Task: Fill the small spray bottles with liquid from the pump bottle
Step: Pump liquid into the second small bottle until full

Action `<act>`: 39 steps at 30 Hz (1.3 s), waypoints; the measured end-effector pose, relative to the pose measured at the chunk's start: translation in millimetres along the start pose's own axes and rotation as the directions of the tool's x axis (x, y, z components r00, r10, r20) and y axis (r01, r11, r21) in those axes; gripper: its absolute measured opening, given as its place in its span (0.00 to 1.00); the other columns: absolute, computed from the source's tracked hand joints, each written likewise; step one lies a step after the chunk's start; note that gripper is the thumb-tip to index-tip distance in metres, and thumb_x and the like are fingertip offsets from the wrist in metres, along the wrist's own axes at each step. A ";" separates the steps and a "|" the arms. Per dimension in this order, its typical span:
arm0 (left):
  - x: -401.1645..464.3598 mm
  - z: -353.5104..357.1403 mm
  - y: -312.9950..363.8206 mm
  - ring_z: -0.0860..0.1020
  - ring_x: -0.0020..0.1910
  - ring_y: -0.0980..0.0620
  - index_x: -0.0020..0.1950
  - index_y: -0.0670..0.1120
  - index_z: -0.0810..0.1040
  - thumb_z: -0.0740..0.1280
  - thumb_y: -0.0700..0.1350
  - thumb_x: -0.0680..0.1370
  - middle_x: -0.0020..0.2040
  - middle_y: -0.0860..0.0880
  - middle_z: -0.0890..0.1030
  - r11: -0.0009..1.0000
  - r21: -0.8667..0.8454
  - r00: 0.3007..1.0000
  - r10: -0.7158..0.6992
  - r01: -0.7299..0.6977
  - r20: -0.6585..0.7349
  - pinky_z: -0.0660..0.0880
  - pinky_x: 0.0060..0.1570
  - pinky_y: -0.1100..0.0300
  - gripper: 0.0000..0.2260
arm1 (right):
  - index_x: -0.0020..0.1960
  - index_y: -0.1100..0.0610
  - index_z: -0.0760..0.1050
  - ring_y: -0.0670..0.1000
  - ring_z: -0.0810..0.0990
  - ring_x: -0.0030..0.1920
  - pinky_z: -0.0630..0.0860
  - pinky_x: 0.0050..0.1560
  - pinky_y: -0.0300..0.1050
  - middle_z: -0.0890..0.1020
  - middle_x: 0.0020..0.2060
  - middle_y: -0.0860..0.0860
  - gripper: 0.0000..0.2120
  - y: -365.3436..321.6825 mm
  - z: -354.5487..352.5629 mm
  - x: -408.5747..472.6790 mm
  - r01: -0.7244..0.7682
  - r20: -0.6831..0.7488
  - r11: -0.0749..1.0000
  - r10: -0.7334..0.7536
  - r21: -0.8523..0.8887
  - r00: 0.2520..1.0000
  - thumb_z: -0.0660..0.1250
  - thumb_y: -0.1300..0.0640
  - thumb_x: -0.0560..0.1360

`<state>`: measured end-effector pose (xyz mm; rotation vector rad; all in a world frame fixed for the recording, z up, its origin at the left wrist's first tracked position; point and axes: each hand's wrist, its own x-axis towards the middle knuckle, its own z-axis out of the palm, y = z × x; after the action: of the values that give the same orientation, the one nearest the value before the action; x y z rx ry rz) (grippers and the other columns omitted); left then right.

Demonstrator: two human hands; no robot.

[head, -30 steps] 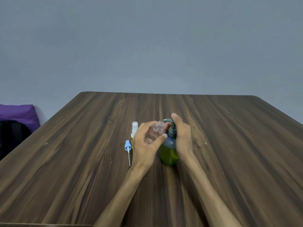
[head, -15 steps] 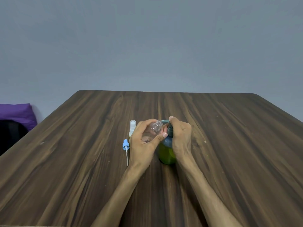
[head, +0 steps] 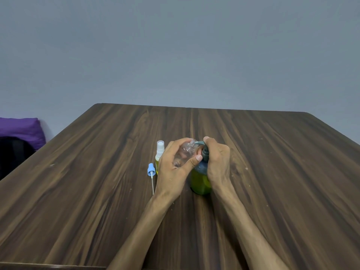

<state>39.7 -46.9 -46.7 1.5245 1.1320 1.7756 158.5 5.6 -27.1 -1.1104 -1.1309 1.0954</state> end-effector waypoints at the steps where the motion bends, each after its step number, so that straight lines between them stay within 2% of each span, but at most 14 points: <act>1: 0.3 -0.5 -0.3 0.83 0.61 0.50 0.65 0.52 0.81 0.76 0.54 0.75 0.61 0.51 0.84 1.000 0.001 1.000 0.007 -0.007 0.007 0.83 0.58 0.56 0.19 | 0.27 0.43 0.82 0.51 0.81 0.33 0.81 0.52 0.67 0.82 0.26 0.46 0.17 0.6 -0.6 0.5 -0.002 -0.005 1.000 0.002 0.014 1.000 0.64 0.43 0.71; 3: 0.3 -0.6 -0.6 0.83 0.61 0.48 0.66 0.50 0.81 0.75 0.53 0.77 0.61 0.50 0.83 1.000 -0.001 1.000 0.010 -0.010 0.017 0.82 0.58 0.57 0.19 | 0.28 0.43 0.83 0.54 0.82 0.36 0.81 0.53 0.68 0.83 0.27 0.47 0.15 1.6 -0.9 1.8 0.000 0.000 1.000 0.000 0.026 1.000 0.66 0.38 0.67; 5: -0.4 -0.3 0.3 0.83 0.61 0.48 0.67 0.49 0.81 0.75 0.49 0.78 0.61 0.49 0.84 1.000 0.001 1.000 0.022 -0.022 0.021 0.82 0.58 0.57 0.18 | 0.27 0.44 0.83 0.53 0.82 0.35 0.81 0.50 0.65 0.82 0.27 0.47 0.16 1.6 -1.4 1.3 0.005 0.005 1.000 -0.005 0.026 1.000 0.65 0.36 0.65; 8: -0.8 -2.1 1.1 0.82 0.61 0.47 0.67 0.49 0.81 0.71 0.50 0.75 0.60 0.54 0.82 0.996 0.046 0.996 0.078 -0.080 0.038 0.81 0.58 0.57 0.20 | 0.25 0.48 0.81 0.50 0.77 0.28 0.74 0.45 0.58 0.79 0.23 0.47 0.16 1.1 -1.2 0.6 0.010 0.012 0.999 -0.011 0.052 1.000 0.66 0.42 0.67; 12: -4.2 -2.2 -1.0 0.81 0.56 0.57 0.63 0.43 0.77 0.67 0.43 0.74 0.54 0.68 0.78 0.998 0.011 0.998 0.059 -0.059 0.019 0.78 0.53 0.64 0.18 | 0.25 0.50 0.81 0.55 0.76 0.30 0.73 0.46 0.57 0.79 0.24 0.50 0.19 -2.4 -0.3 1.1 -0.009 0.052 0.998 0.006 0.067 0.999 0.66 0.37 0.64; 15: -5.0 -1.1 2.1 0.80 0.49 0.60 0.61 0.42 0.75 0.66 0.48 0.72 0.52 0.69 0.76 0.997 -0.011 0.998 0.070 -0.070 0.000 0.76 0.47 0.68 0.19 | 0.25 0.50 0.80 0.56 0.76 0.31 0.72 0.46 0.58 0.78 0.24 0.50 0.18 -4.2 -0.9 -1.2 0.005 0.064 0.997 -0.010 0.083 0.998 0.66 0.38 0.63; 17: -3.9 -2.6 2.1 0.79 0.46 0.61 0.60 0.41 0.75 0.67 0.44 0.72 0.52 0.69 0.76 0.997 -0.015 0.997 0.077 -0.077 0.007 0.75 0.47 0.69 0.18 | 0.25 0.50 0.81 0.55 0.76 0.30 0.72 0.46 0.57 0.79 0.24 0.49 0.17 -6.0 -1.2 -2.3 0.009 0.056 0.998 -0.013 0.067 0.998 0.66 0.39 0.63; 20: -4.7 -3.0 4.7 0.80 0.54 0.62 0.61 0.40 0.75 0.68 0.37 0.74 0.52 0.68 0.77 0.995 -0.027 0.995 0.093 -0.093 0.017 0.76 0.52 0.68 0.16 | 0.25 0.50 0.81 0.53 0.77 0.30 0.73 0.47 0.57 0.79 0.24 0.50 0.18 -11.4 -2.2 -3.0 -0.013 0.082 0.999 0.011 0.030 0.997 0.66 0.37 0.62; 29: -3.7 -3.8 6.0 0.81 0.57 0.58 0.62 0.42 0.76 0.72 0.31 0.72 0.55 0.62 0.79 0.989 0.009 0.989 0.149 -0.148 -0.022 0.78 0.54 0.66 0.20 | 0.25 0.49 0.82 0.48 0.77 0.27 0.71 0.47 0.55 0.80 0.24 0.48 0.17 -15.5 -2.7 -4.5 -0.007 0.133 1.000 0.004 0.026 0.991 0.65 0.37 0.62; 32: -3.1 -2.9 4.8 0.81 0.56 0.58 0.62 0.44 0.76 0.74 0.27 0.72 0.58 0.51 0.79 0.990 0.040 0.990 0.140 -0.139 -0.029 0.78 0.54 0.67 0.22 | 0.25 0.49 0.82 0.52 0.77 0.29 0.71 0.48 0.57 0.80 0.24 0.48 0.16 -16.6 -3.1 -4.7 -0.035 0.130 0.999 0.030 0.034 0.991 0.66 0.39 0.62; 35: -2.6 -1.7 3.5 0.82 0.58 0.53 0.62 0.47 0.77 0.75 0.32 0.73 0.58 0.48 0.79 0.991 0.021 0.990 0.136 -0.135 -0.041 0.79 0.54 0.65 0.21 | 0.27 0.49 0.83 0.52 0.79 0.31 0.73 0.50 0.58 0.81 0.27 0.49 0.16 -19.3 -8.4 -2.5 -0.054 0.154 0.999 0.055 -0.011 0.987 0.67 0.38 0.63; 37: -3.2 -0.7 3.3 0.82 0.59 0.48 0.63 0.47 0.77 0.76 0.34 0.75 0.59 0.50 0.80 0.991 -0.001 0.990 0.132 -0.132 -0.040 0.81 0.55 0.61 0.20 | 0.31 0.47 0.84 0.52 0.81 0.36 0.76 0.55 0.62 0.84 0.30 0.48 0.14 -25.2 -12.6 -4.4 -0.058 0.194 0.998 0.062 -0.029 0.979 0.67 0.38 0.65; 39: -3.6 -0.6 4.0 0.81 0.61 0.47 0.64 0.47 0.77 0.77 0.32 0.76 0.60 0.49 0.80 0.990 -0.001 0.989 0.138 -0.138 -0.045 0.80 0.56 0.61 0.21 | 0.37 0.45 0.86 0.53 0.84 0.43 0.75 0.65 0.68 0.86 0.37 0.47 0.11 -36.0 -18.2 -10.1 -0.051 0.261 0.996 0.070 -0.076 0.963 0.68 0.41 0.68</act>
<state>40.3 -52.0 -45.2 1.6022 1.0658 1.9113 178.3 -10.2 5.8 -1.0801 -1.3587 1.2886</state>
